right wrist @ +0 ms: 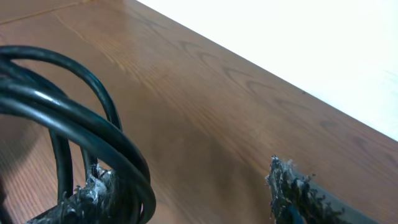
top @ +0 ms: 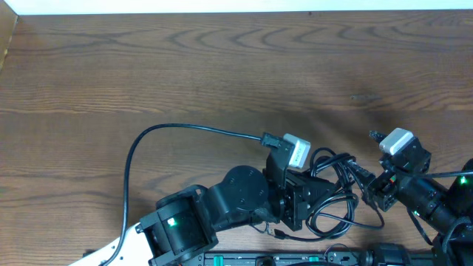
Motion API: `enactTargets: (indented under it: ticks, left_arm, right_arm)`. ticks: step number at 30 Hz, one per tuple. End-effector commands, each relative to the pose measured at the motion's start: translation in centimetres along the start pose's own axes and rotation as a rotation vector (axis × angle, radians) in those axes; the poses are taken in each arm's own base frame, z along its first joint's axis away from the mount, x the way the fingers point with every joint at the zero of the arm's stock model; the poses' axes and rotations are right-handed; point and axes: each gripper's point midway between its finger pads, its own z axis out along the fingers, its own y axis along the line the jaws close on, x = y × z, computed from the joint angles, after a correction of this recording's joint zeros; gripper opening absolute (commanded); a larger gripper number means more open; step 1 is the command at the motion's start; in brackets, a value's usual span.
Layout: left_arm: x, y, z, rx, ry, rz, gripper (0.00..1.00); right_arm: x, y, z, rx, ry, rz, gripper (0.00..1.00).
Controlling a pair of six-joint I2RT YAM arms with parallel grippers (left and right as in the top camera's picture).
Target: Untangle cables
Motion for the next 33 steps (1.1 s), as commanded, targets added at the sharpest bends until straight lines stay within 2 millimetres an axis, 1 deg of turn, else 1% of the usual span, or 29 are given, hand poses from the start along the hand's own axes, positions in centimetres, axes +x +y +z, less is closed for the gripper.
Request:
enactTargets:
  ticks: [1,3,5,8,11,13,14,18,21,24,27,30,33]
  left_arm:
    - [0.4,-1.6,0.0,0.052,0.022,0.030,0.08]
    - [0.8,-1.9,0.0,0.060,0.031,0.034,0.07]
    - [1.1,-2.2,0.0,0.067,0.040,0.042,0.07]
    - [1.6,-2.6,0.0,0.078,0.053,0.066,0.07]
    - [2.2,-3.1,0.0,0.099,0.070,0.094,0.07]
    - [2.7,-3.8,-0.1,0.127,0.084,0.128,0.08]
    - [2.9,-4.1,-0.1,0.144,0.092,0.150,0.07]
    - [3.3,-4.7,-0.4,0.177,0.107,0.206,0.08]
    - [3.3,-4.8,-0.7,0.179,0.103,0.222,0.08]
    - [3.0,-5.0,-1.2,0.186,0.089,0.249,0.07]
    - [2.4,-5.0,-1.8,0.173,0.056,0.262,0.07]
    - [1.7,-4.4,-2.5,0.129,0.011,0.260,0.08]
    - [0.8,-3.7,-3.4,0.080,-0.037,0.257,0.08]
  right_arm:
    - [-0.5,-0.4,-0.2,0.026,-0.009,-0.019,0.68]
    - [-0.7,-0.6,-0.3,0.037,-0.017,-0.028,0.80]
    - [-1.1,-0.8,-0.3,0.044,-0.032,-0.040,0.99]
    - [-1.5,-1.4,-0.3,0.077,-0.040,-0.054,0.99]
    - [-1.0,-2.9,-0.5,0.164,-0.012,-0.054,0.99]
    - [-0.4,-4.6,-0.8,0.260,0.024,-0.027,0.99]
    - [0.0,-5.7,-1.2,0.332,0.046,0.008,0.99]
    - [1.8,-9.7,-3.4,0.607,0.109,0.152,0.99]
    - [3.0,-11.3,-4.9,0.744,0.143,0.220,0.99]
    - [4.1,-12.1,-6.1,0.836,0.180,0.268,0.99]
    - [4.8,-12.3,-6.6,0.867,0.211,0.275,0.99]
    - [4.9,-12.2,-6.5,0.864,0.201,0.301,0.99]
    - [4.6,-11.6,-5.7,0.808,0.188,0.305,0.99]
